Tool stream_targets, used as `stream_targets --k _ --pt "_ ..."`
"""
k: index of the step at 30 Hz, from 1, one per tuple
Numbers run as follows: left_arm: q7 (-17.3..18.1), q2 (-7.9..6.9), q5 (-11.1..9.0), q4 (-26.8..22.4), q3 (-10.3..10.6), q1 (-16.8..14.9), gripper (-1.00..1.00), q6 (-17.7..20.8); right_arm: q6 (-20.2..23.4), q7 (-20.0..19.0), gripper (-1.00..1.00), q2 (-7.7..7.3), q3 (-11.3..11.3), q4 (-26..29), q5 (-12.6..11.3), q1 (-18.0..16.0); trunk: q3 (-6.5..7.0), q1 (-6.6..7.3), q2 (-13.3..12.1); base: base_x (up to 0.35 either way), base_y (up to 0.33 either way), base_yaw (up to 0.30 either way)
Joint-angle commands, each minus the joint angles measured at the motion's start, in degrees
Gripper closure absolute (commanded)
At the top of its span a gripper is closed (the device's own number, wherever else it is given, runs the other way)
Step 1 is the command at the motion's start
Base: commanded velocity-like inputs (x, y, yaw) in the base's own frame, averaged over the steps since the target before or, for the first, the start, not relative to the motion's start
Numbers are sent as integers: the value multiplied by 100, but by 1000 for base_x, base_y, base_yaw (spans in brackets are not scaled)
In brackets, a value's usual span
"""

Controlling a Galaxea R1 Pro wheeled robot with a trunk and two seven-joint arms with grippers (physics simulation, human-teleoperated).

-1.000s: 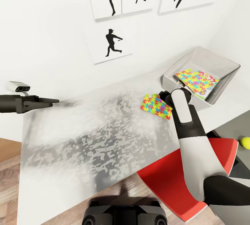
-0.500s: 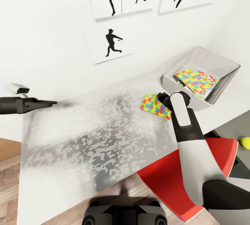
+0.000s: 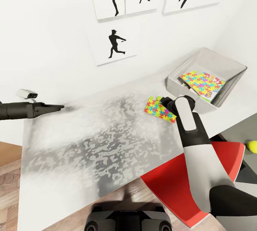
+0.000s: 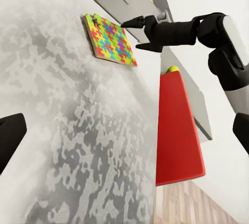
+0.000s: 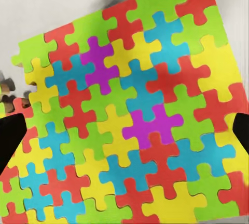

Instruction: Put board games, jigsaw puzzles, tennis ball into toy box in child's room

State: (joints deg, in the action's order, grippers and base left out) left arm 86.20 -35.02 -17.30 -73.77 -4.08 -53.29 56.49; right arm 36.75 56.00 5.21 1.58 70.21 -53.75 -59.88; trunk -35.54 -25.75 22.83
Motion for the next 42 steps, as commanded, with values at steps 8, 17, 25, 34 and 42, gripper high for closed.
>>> stream_targets --k 8,17,25,34,42 --pt "12 44 1 17 3 -5 -100 55 276 126 -100 -58 -32 218 -37 -2 -8 -3 10 0 0 0" --pt "5 47 7 17 3 -5 -100 58 297 127 -100 -63 -35 225 -39 -2 -8 -3 10 0 0 0" --pt "2 47 8 20 3 -4 -100 56 317 116 -100 -76 -52 222 -39 -4 -8 -3 10 0 0 0" --pt "-6 47 13 21 3 -3 -100 52 455 121 -100 -97 -61 208 -26 -6 -8 -3 10 0 0 0" --pt "-7 47 16 21 3 -5 -100 47 489 114 -100 -99 -61 167 -22 -1 -8 -3 10 0 0 0"
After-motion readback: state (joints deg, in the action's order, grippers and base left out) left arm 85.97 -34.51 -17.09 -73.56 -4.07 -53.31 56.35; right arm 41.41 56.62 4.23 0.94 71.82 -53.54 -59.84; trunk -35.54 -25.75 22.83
